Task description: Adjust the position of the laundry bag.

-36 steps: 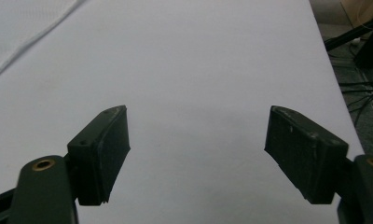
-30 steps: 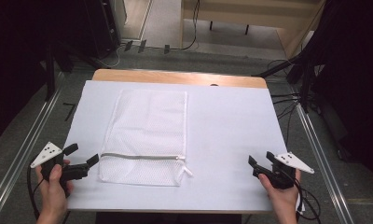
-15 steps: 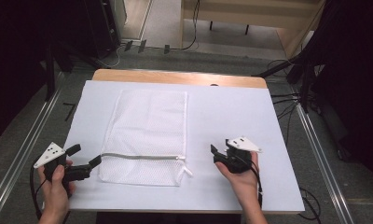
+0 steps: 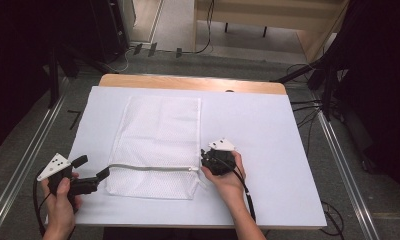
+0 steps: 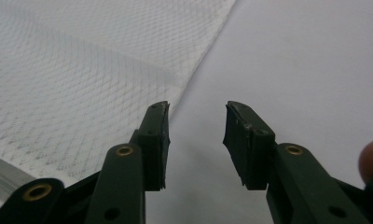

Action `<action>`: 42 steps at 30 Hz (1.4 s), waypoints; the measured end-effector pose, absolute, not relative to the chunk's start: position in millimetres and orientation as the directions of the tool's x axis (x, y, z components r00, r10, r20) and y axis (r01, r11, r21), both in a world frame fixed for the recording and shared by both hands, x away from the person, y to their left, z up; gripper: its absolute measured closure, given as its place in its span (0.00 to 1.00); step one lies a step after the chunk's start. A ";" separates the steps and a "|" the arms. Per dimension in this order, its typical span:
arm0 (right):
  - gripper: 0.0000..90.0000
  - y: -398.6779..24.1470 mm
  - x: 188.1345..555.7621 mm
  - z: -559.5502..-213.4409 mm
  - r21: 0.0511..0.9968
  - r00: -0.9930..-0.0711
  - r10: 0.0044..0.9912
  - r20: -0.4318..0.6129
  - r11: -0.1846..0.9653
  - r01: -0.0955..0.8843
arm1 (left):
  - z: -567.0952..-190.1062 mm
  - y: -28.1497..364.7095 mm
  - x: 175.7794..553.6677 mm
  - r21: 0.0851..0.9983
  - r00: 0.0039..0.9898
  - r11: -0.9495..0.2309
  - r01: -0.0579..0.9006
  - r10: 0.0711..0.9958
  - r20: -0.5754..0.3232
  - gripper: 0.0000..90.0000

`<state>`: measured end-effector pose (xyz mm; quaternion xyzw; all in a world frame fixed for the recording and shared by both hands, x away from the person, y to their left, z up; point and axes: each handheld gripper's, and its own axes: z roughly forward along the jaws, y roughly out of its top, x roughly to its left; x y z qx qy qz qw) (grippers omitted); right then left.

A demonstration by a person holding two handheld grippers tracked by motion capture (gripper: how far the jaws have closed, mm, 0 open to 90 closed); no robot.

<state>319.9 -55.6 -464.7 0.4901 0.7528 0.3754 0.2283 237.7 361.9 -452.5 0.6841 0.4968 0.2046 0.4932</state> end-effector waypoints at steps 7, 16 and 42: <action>0.69 -47.5 335.9 -473.3 0.761 -0.408 0.913 0.033 0.241 0.603 | -451.7 361.5 236.1 0.879 0.425 -0.023 0.477 0.881 -0.208 0.00; 0.69 -34.5 343.8 -472.6 0.758 -0.416 0.905 0.091 0.207 0.618 | -452.1 362.9 236.8 0.880 0.426 -0.018 0.475 0.880 -0.212 0.00; 1.00 -50.6 340.7 -470.6 0.737 -0.427 0.901 0.077 0.237 0.633 | -452.3 359.5 235.9 0.876 0.443 -0.041 0.481 0.873 -0.202 0.00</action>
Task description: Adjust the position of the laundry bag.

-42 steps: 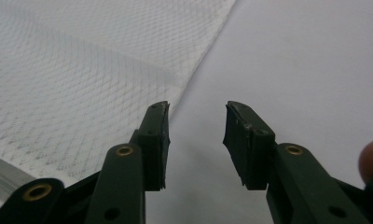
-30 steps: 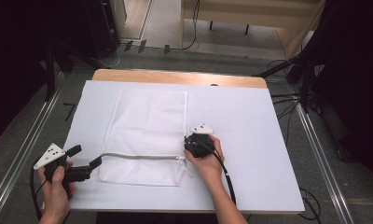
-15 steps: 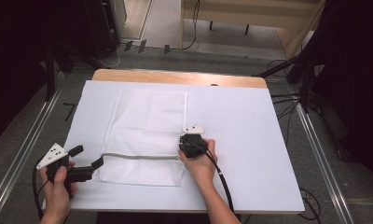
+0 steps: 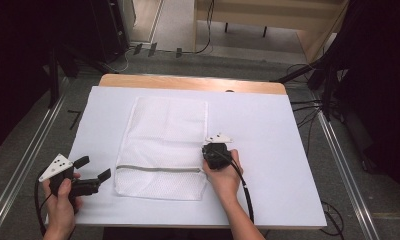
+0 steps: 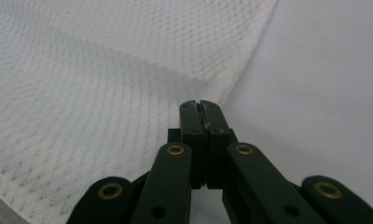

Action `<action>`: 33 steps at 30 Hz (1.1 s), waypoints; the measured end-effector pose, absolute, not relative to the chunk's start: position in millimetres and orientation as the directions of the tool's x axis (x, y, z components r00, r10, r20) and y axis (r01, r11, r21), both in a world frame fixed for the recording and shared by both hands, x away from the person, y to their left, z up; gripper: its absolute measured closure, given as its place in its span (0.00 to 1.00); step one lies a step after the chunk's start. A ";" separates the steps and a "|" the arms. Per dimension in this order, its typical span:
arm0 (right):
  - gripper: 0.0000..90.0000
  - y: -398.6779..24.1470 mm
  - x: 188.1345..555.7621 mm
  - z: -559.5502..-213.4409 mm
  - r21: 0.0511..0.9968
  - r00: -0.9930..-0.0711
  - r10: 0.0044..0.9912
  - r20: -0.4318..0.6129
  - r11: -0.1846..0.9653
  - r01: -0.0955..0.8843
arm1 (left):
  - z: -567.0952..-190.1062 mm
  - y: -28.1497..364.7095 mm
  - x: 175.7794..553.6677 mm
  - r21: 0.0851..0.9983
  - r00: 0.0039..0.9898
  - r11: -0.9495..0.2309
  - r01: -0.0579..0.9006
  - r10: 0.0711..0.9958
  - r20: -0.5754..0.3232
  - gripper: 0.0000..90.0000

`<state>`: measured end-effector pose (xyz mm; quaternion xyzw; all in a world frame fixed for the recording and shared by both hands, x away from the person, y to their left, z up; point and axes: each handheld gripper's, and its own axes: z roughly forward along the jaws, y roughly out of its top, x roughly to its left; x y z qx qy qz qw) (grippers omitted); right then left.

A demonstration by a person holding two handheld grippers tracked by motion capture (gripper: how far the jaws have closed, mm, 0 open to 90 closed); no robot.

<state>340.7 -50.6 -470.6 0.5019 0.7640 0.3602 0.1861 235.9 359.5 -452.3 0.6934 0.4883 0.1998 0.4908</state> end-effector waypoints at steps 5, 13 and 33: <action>1.00 -71.6 337.9 -468.1 0.748 -0.411 0.908 0.084 0.215 0.628 | -451.8 359.1 235.7 0.877 0.440 -0.035 0.479 0.874 -0.205 0.00; 1.00 -101.3 334.0 -460.1 0.772 -0.397 0.912 0.098 0.182 0.609 | -451.5 355.4 235.0 0.877 0.445 -0.042 0.479 0.873 -0.201 0.00; 0.70 -158.1 328.0 -452.1 0.810 -0.347 0.930 0.117 0.113 0.576 | -450.3 348.7 232.9 0.881 0.461 -0.048 0.471 0.865 -0.200 0.00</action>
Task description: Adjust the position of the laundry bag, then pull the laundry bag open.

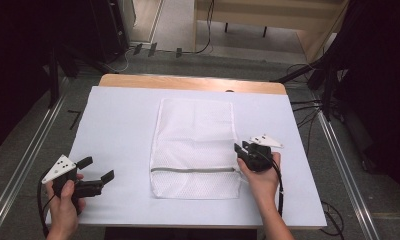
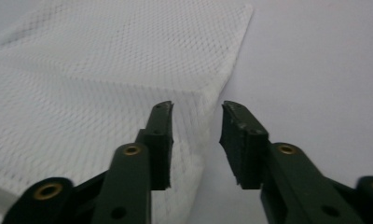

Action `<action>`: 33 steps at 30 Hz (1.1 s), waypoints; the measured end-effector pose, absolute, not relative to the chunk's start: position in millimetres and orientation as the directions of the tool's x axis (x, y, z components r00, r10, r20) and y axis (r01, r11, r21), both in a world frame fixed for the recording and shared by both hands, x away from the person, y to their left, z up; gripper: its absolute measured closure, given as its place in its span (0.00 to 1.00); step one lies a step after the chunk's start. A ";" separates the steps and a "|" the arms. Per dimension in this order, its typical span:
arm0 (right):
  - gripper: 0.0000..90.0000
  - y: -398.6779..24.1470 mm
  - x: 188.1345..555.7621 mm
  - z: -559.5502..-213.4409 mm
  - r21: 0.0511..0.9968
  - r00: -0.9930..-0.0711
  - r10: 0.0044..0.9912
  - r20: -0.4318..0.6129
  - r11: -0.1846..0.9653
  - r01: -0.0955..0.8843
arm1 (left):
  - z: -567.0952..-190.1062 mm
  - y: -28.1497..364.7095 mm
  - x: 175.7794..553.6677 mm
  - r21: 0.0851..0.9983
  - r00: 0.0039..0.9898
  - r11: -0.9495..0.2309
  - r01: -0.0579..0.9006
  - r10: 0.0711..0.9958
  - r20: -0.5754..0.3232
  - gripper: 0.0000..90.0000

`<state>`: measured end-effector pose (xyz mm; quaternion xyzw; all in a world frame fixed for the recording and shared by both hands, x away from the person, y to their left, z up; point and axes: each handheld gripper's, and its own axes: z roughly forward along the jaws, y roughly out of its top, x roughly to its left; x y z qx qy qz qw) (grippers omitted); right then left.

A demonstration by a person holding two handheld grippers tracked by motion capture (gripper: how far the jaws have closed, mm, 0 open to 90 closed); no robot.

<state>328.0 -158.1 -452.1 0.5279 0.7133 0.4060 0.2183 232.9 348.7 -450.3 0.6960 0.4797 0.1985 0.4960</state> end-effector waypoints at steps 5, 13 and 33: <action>0.59 -172.1 308.6 -449.4 0.809 -0.365 0.916 0.165 0.087 0.581 | -449.9 345.7 232.2 0.881 0.468 -0.054 0.470 0.861 -0.197 0.00; 0.59 -197.0 252.2 -453.0 0.863 -0.379 0.905 0.196 0.024 0.504 | -448.5 337.2 230.4 0.882 0.489 -0.072 0.466 0.851 -0.189 0.00; 0.61 -192.0 237.7 -470.8 0.802 -0.426 0.873 0.240 0.069 0.593 | -448.0 269.6 229.9 0.872 0.609 -0.131 0.471 0.764 -0.213 0.03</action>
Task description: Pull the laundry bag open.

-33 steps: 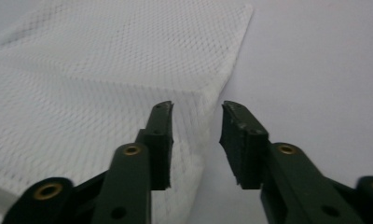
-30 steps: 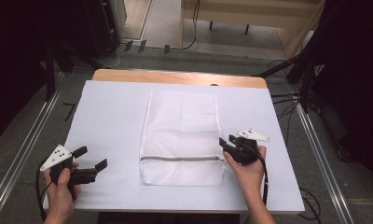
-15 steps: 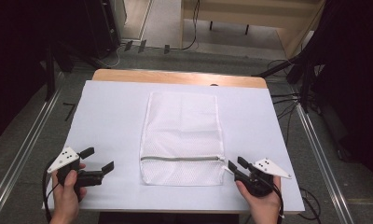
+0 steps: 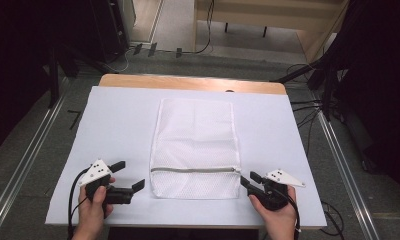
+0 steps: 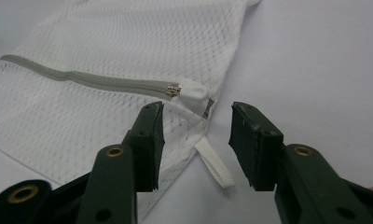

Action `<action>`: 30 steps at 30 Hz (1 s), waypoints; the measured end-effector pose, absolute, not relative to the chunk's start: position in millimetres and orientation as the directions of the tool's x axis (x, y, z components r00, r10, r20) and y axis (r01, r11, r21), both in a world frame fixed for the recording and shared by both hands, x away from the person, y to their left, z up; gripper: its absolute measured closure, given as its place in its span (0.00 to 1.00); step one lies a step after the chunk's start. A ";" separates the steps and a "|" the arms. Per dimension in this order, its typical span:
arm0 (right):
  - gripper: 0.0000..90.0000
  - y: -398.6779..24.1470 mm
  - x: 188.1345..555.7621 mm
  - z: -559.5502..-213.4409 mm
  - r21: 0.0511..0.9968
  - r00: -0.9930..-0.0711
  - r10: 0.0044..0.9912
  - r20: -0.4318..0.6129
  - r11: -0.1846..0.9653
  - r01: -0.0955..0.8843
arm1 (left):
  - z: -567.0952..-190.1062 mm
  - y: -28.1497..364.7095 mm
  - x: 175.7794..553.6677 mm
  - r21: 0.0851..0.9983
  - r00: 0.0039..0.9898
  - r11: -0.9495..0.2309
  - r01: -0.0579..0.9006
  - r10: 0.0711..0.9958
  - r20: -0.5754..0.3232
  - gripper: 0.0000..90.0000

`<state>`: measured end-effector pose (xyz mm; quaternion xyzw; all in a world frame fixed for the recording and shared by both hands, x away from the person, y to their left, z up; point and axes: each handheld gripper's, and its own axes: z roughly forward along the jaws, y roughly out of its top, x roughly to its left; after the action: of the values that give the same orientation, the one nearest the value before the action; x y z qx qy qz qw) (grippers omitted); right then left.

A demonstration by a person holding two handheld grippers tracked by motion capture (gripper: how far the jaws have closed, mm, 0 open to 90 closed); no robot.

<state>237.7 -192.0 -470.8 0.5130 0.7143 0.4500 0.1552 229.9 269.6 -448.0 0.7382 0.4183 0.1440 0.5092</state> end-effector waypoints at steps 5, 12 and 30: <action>0.57 -188.6 240.9 -474.9 0.786 -0.426 0.875 0.230 0.091 0.611 | -447.4 258.4 231.4 0.867 0.627 -0.131 0.481 0.743 -0.235 0.07; 0.56 -175.6 253.3 -482.4 0.769 -0.452 0.865 0.216 0.134 0.625 | -449.3 243.7 231.4 0.865 0.652 -0.150 0.479 0.720 -0.237 0.08; 0.95 -157.0 256.5 -487.1 0.765 -0.430 0.898 0.097 0.210 0.609 | -448.4 224.2 232.1 0.852 0.636 -0.148 0.503 0.730 -0.249 0.18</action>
<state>256.5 -157.0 -487.1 0.4994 0.7544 0.3818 0.1888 232.1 224.2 -448.4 0.7493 0.4114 0.1123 0.5067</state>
